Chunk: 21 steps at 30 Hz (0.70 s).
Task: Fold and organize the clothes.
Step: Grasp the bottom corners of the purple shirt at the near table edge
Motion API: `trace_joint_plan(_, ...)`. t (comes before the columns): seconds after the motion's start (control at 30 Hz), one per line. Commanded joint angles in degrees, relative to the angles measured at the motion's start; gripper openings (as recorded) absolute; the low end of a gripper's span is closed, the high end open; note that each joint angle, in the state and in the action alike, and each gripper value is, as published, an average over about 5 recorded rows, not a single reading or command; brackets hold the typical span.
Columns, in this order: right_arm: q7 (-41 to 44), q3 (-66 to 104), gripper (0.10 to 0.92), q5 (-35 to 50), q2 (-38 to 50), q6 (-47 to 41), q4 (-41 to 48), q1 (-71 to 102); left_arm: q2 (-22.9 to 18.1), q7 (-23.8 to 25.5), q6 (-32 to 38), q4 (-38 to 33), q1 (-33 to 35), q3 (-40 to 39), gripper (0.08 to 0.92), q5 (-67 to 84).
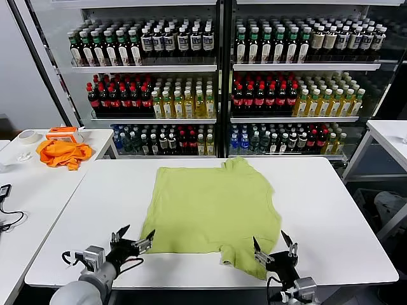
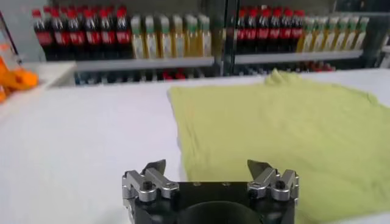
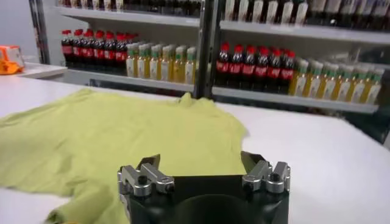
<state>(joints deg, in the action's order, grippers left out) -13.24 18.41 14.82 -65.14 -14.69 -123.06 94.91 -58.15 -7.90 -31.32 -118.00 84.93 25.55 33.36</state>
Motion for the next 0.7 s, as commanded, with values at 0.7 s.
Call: trace_joint_plan(0.7,-5.5,-2.9,0.770,5.1,-0.9,-3.1,1.3,0.8,0.0,-0.1,-0.7,2.8,1.3,0.1,0.799,-0.4)
